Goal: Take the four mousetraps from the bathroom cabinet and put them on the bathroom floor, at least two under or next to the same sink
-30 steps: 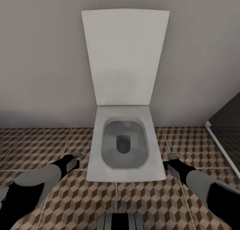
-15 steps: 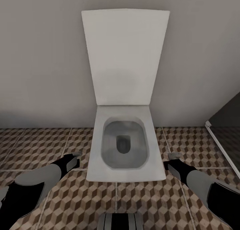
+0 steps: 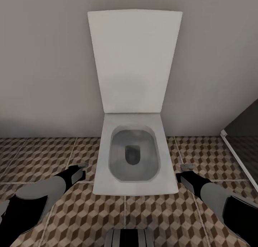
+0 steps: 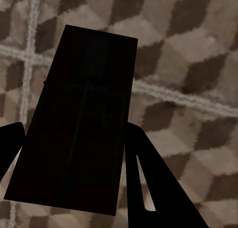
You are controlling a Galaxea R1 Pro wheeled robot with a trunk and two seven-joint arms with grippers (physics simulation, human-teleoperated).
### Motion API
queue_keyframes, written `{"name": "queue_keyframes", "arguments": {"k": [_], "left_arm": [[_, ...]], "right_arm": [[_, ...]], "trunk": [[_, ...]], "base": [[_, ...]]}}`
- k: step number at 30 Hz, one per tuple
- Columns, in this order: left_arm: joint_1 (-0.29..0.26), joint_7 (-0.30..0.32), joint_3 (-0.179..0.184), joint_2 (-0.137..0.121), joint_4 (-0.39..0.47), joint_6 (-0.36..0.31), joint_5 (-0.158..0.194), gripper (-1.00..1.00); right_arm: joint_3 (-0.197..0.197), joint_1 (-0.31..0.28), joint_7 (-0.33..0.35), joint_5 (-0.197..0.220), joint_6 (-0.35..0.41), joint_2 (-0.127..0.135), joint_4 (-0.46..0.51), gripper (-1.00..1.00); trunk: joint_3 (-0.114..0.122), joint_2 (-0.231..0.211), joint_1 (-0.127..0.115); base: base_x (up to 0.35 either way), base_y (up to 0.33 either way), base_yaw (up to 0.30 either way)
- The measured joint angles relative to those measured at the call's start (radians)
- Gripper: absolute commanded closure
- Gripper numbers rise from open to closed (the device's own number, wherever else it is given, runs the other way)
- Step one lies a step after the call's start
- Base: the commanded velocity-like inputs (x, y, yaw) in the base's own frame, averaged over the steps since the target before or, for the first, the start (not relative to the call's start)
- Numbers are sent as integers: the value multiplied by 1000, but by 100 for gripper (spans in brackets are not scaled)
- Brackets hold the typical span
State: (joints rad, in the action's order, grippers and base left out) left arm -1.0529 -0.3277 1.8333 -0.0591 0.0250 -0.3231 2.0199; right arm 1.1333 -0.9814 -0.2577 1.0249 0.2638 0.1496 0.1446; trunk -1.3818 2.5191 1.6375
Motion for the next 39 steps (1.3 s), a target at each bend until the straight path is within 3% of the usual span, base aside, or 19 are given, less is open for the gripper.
{"name": "queue_keyframes", "arguments": {"k": [34,39], "left_arm": [[0,12,0,-8,-5,0,1,100],[0,11,0,-32,-7,0,2,100]], "right_arm": [[0,0,0,-1,0,-1,0,100],[-1,-1,-1,-3,1,-2,0,100]], "trunk": [[0,0,0],[0,0,0]], "base": [[26,-30,0],[0,0,0]]}}
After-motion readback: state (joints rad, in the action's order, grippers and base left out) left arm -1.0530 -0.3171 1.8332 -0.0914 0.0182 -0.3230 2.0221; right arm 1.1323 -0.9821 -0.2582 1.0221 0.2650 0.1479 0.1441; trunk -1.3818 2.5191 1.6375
